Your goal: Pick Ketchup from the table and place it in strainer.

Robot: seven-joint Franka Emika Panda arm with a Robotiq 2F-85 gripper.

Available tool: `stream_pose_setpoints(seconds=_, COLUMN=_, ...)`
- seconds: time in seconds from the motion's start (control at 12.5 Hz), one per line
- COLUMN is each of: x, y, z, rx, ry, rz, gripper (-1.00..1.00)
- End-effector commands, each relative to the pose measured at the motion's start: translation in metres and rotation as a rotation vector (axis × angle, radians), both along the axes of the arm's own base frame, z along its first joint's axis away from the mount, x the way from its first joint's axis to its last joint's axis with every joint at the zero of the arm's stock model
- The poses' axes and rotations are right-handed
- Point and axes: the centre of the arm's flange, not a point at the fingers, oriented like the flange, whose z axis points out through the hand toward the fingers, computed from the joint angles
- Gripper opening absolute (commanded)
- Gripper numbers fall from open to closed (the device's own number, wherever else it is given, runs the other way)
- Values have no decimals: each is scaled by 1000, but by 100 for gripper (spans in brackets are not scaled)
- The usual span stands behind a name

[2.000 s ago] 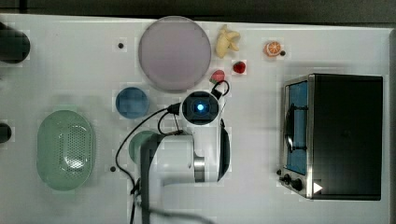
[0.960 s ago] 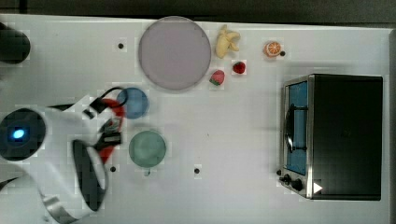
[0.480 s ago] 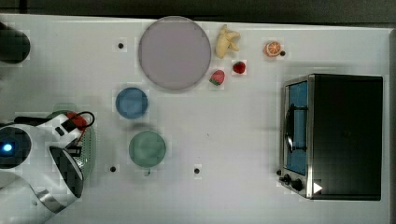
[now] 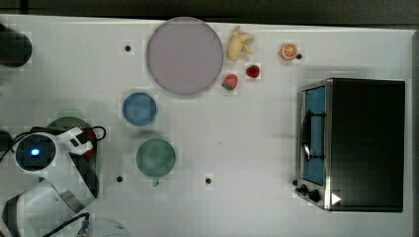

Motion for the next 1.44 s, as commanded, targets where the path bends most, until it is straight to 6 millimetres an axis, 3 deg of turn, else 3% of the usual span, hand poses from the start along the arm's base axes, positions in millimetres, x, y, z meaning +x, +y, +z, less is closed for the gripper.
stream_pose_setpoints(seconds=0.08, x=29, y=-10, z=48, rx=2, ry=-80, rz=-172, gripper=100)
stream_pose_setpoints(seconds=0.24, x=41, y=-26, z=92, rx=-18, ry=-140, rz=-257, gripper=100)
stream_pose_setpoints(seconds=0.48, x=63, y=-73, z=172, rx=-84, ry=-250, rz=-334, gripper=100)
stream_pose_setpoints(seconds=0.72, x=75, y=-150, z=243, rx=-187, ry=-212, rz=-497, gripper=100)
stream_pose_setpoints(seconds=0.96, x=68, y=-226, z=315, rx=-215, ry=-115, rz=-657, gripper=100)
stream_pose_setpoints(seconds=1.2, x=59, y=-299, z=367, rx=-229, ry=-55, rz=-761, gripper=100)
stream_pose_setpoints(seconds=1.44, x=56, y=-351, z=386, rx=-229, ry=-53, rz=-775, gripper=100)
